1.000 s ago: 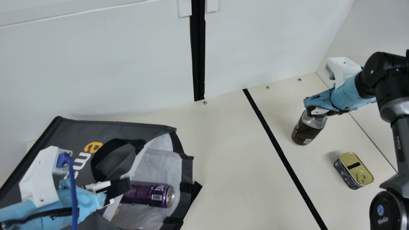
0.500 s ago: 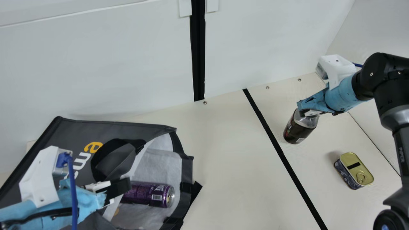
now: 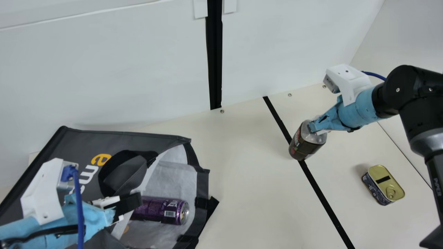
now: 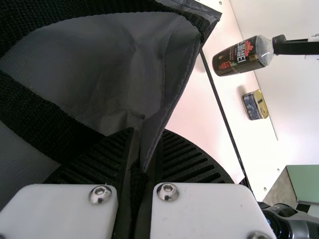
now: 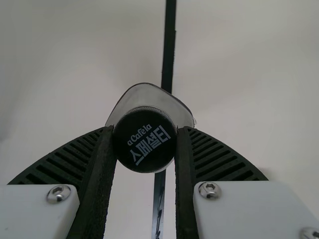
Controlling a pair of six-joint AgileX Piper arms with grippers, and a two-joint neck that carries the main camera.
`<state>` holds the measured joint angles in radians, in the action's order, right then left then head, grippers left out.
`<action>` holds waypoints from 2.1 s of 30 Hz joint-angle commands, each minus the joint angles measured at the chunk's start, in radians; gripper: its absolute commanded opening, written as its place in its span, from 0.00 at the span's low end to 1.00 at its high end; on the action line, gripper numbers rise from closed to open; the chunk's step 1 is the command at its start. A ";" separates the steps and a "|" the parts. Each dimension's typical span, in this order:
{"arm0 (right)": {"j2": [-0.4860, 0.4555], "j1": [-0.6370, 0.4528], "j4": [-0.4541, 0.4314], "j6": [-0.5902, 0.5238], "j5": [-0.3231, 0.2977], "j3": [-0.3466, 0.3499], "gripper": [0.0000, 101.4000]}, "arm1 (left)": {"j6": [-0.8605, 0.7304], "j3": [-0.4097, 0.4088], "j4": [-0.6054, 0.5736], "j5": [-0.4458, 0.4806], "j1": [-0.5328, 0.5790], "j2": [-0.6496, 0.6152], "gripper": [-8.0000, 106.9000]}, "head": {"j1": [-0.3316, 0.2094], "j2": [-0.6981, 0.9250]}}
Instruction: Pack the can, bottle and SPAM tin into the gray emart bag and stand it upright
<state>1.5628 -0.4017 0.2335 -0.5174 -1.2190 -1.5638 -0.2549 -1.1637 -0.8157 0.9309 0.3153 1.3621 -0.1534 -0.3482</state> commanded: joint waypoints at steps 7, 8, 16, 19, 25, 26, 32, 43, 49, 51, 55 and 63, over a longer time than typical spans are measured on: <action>-0.049 0.019 0.063 -0.138 -0.001 0.046 0.00 | 0.000 0.000 0.000 0.000 0.000 0.000 0.00 | -0.021 -0.001; -0.056 0.021 0.072 -0.155 -0.001 0.054 0.00 | 0.000 0.000 0.000 0.000 0.000 0.000 0.00 | -0.021 -0.001; -0.107 0.037 0.145 -0.260 -0.001 0.128 0.00 | 0.000 0.000 0.000 0.000 0.000 0.000 0.00 | -0.021 -0.001; -0.123 0.050 0.171 -0.288 -0.001 0.161 0.00 | 0.000 0.000 0.000 0.000 0.000 0.000 0.00 | -0.021 -0.001; -0.160 0.090 0.204 -0.331 -0.001 0.208 0.00 | 0.000 0.000 0.000 0.000 0.000 0.000 0.00 | -0.021 -0.001; -0.166 0.097 0.209 -0.338 -0.001 0.214 0.00 | 0.000 0.000 0.000 0.000 0.000 0.000 0.00 | -0.021 -0.001; -0.204 0.153 0.225 -0.364 -0.001 0.246 0.00 | 0.000 0.000 0.000 0.000 0.000 0.000 0.00 | -0.021 -0.001; -0.264 0.266 0.240 -0.384 -0.001 0.293 0.00 | 0.000 0.000 0.000 0.000 0.000 0.000 0.00 | -0.021 -0.001; -0.286 0.315 0.246 -0.389 -0.001 0.315 0.00 | 0.000 0.000 0.000 0.000 0.000 0.000 0.00 | -0.021 -0.001; -0.293 0.330 0.247 -0.388 -0.001 0.323 0.00 | 0.000 0.000 0.000 0.000 0.000 0.000 0.00 | -0.021 -0.001; -0.305 0.360 0.250 -0.388 -0.001 0.338 0.00 | 0.000 0.000 0.000 0.000 0.000 0.000 0.00 | -0.021 -0.001; -0.325 0.420 0.257 -0.372 -0.001 0.358 0.00 | 0.000 0.000 0.000 0.000 0.000 0.000 0.00 | -0.021 -0.001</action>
<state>1.2385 0.0114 0.4868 -0.8947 -1.2199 -1.2055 -0.2549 -1.1637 -0.8157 0.9309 0.3153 1.3621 -0.1534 -0.3467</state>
